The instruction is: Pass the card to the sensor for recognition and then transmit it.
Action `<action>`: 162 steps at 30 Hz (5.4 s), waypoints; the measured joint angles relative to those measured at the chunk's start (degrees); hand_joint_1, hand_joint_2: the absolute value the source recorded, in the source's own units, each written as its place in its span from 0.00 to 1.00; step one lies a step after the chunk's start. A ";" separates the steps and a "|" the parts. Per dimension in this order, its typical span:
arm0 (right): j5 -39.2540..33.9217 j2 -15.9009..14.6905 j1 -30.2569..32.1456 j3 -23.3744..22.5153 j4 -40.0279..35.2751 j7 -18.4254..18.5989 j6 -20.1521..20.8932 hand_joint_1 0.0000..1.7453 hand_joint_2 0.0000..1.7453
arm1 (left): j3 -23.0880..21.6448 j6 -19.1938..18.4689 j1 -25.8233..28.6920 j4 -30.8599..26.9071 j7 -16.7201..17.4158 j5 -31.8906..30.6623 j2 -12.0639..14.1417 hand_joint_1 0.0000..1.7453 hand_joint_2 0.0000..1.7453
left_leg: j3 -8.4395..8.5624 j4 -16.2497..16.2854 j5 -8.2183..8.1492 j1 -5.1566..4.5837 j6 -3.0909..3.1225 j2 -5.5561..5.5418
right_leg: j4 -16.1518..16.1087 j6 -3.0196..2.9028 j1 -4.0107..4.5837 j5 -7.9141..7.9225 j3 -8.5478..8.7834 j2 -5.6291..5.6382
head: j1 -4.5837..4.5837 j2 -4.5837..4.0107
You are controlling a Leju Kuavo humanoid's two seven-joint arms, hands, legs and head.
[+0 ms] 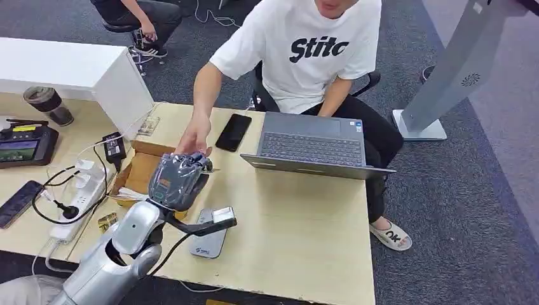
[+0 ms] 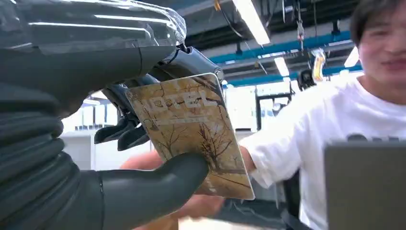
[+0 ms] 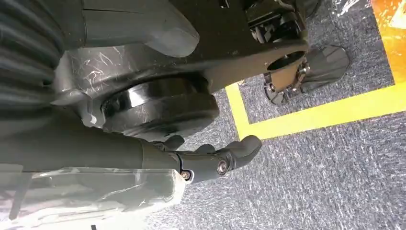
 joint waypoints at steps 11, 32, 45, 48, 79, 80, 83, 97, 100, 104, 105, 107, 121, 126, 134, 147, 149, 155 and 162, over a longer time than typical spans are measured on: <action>1.40 1.31 -0.14 -1.77 1.03 -0.94 0.00 0.00 1.00 | 3.10 0.30 -3.82 0.00 0.87 0.03 1.51 1.00 1.00 | -0.01 0.00 0.01 0.00 0.01 0.00 | 0.01 0.00 0.00 0.00 -0.01 0.00 | 0.00 0.00; 5.46 1.29 0.20 -1.90 1.86 -0.17 0.00 0.00 1.00 | 15.03 4.28 -4.02 -0.31 5.22 0.29 3.02 0.00 0.00 | -0.09 -0.02 0.01 0.00 0.01 0.10 | 0.02 -0.02 0.00 0.01 -0.13 0.12 | 0.00 0.00; 5.60 1.29 0.28 -2.08 2.10 -0.79 0.00 0.00 1.00 | 20.87 8.32 0.77 -2.23 3.43 0.89 2.08 0.00 0.00 | -0.09 -0.02 0.02 0.00 0.01 0.07 | 0.02 -0.02 0.00 0.02 -0.13 0.10 | 0.00 0.00; 5.55 1.29 0.25 -2.40 2.23 -0.63 0.00 0.00 1.00 | 21.74 9.53 1.99 -3.26 2.51 1.68 1.79 0.00 0.00 | -0.09 -0.02 0.02 0.00 0.01 0.06 | 0.02 -0.02 0.00 0.02 -0.13 0.09 | -0.02 0.00; 2.71 1.38 1.27 -13.73 3.17 -6.19 0.00 0.00 1.00 | 53.14 8.01 37.52 -30.51 -29.47 58.19 -20.84 0.00 1.00 | -0.11 -0.04 -0.16 -0.02 0.02 0.19 | -0.02 0.07 -0.02 -0.10 -0.11 0.15 | -0.07 0.00; 2.75 1.38 1.28 -14.25 3.25 -6.32 0.00 0.00 1.00 | 55.04 6.44 37.60 -30.79 -29.90 59.44 -22.15 0.00 1.00 | -0.10 -0.03 -0.16 -0.02 0.02 0.20 | -0.02 0.07 -0.02 -0.09 -0.10 0.15 | -0.09 0.00; 2.93 1.38 1.53 -15.74 3.43 -6.65 0.00 0.00 1.00 | 61.42 2.16 37.53 -30.88 -30.32 62.34 -26.89 0.00 1.00 | -0.08 -0.03 -0.16 -0.02 0.02 0.20 | -0.02 0.07 -0.02 -0.09 -0.11 0.15 | -0.04 0.00; 5.05 1.38 1.49 -20.48 4.39 -7.39 0.00 0.00 1.00 | 89.15 -3.76 29.44 -11.65 -30.86 57.64 -36.04 0.00 1.00 | -0.08 -0.04 -0.15 0.01 -0.01 0.12 | -0.02 0.06 0.00 -0.10 -0.10 0.09 | -0.04 0.00; 5.07 1.38 1.48 -20.68 4.39 -7.41 0.00 0.00 1.00 | 90.73 -4.16 29.02 -10.36 -30.34 57.73 -36.24 0.00 1.00 | -0.09 -0.03 -0.15 0.00 -0.01 0.11 | -0.02 0.07 -0.01 -0.10 -0.10 0.08 | -0.04 0.00; 6.14 1.38 1.49 -20.98 4.39 -8.28 0.00 0.00 1.00 | 91.89 -4.70 28.57 -8.35 -28.75 59.00 -36.30 0.00 1.00 | -0.08 -0.03 -0.15 -0.02 0.00 0.10 | -0.02 0.07 -0.02 -0.10 -0.11 0.09 | -0.06 0.00; 6.30 1.38 1.50 -21.07 4.39 -8.39 0.00 0.00 1.00 | 91.89 -4.74 28.55 -8.24 -30.21 58.62 -36.30 0.00 1.00 | -0.08 -0.03 -0.15 -0.02 0.00 0.11 | -0.02 0.07 -0.02 -0.10 -0.11 0.08 | -0.04 0.00; 6.54 1.46 1.52 -21.49 4.50 -8.66 0.00 0.00 1.00 | 91.86 -4.79 28.51 -8.33 -32.48 58.69 -36.30 0.00 1.00 | -0.06 -0.03 -0.15 -0.02 -0.01 0.10 | -0.02 0.07 -0.02 -0.10 -0.12 0.09 | -0.04 0.00; 9.27 1.42 0.29 -22.99 6.62 -3.87 0.00 0.00 1.00 | 58.85 13.91 29.50 -28.87 -34.09 46.31 -24.21 0.00 1.00 | -0.04 -0.02 -0.01 0.01 -0.01 -0.01 | -0.02 -0.04 0.01 0.01 -0.11 -0.05 | 0.02 0.00; 9.68 1.38 -0.90 -23.85 7.13 -3.21 0.00 0.00 1.00 | 46.68 13.73 23.56 -28.35 -24.98 32.48 -15.35 0.00 1.00 | -0.06 -0.04 0.13 0.03 -0.11 0.01 | 0.02 -0.08 0.02 0.11 -0.11 0.00 | 0.02 0.00; 9.88 1.95 -1.10 -24.48 7.54 -3.76 0.00 0.00 1.00 | 40.41 13.73 21.34 -27.19 -24.07 31.63 -10.45 0.00 1.00 | -0.09 -0.03 0.13 0.01 -0.11 0.03 | 0.01 -0.01 0.00 0.14 -0.16 0.07 | 0.04 0.00; 10.32 2.01 -2.38 -25.20 7.87 -3.74 0.00 0.00 1.00 | 30.88 6.27 15.57 -14.42 -9.00 3.45 -1.62 0.00 1.00 | -0.09 -0.03 0.25 0.04 -0.18 0.11 | 0.02 -0.17 0.02 0.29 -0.24 0.12 | 0.04 0.00; 10.69 2.01 -2.56 -25.20 8.04 -3.61 0.00 0.00 1.00 | 29.14 5.29 14.70 -11.46 -8.83 2.56 0.50 0.00 1.00 | -0.10 -0.03 0.28 0.04 -0.18 0.11 | 0.03 -0.18 0.02 0.29 -0.25 0.12 | 0.00 0.00; 11.04 2.01 -2.66 -25.20 8.13 -3.56 0.00 0.00 1.00 | 26.84 5.18 12.93 -7.15 -8.81 2.06 3.61 0.00 1.00 | -0.17 -0.03 0.27 0.03 -0.18 0.11 | 0.02 -0.17 0.02 0.28 -0.29 0.12 | 0.04 0.00; 11.04 2.01 -2.74 -25.20 8.28 -3.58 0.00 0.00 1.00 | 25.99 5.16 12.51 -5.77 -8.79 2.01 4.68 0.00 1.00 | -0.22 -0.03 0.26 0.03 -0.18 0.10 | 0.02 -0.16 0.01 0.28 -0.34 0.11 | 0.02 0.00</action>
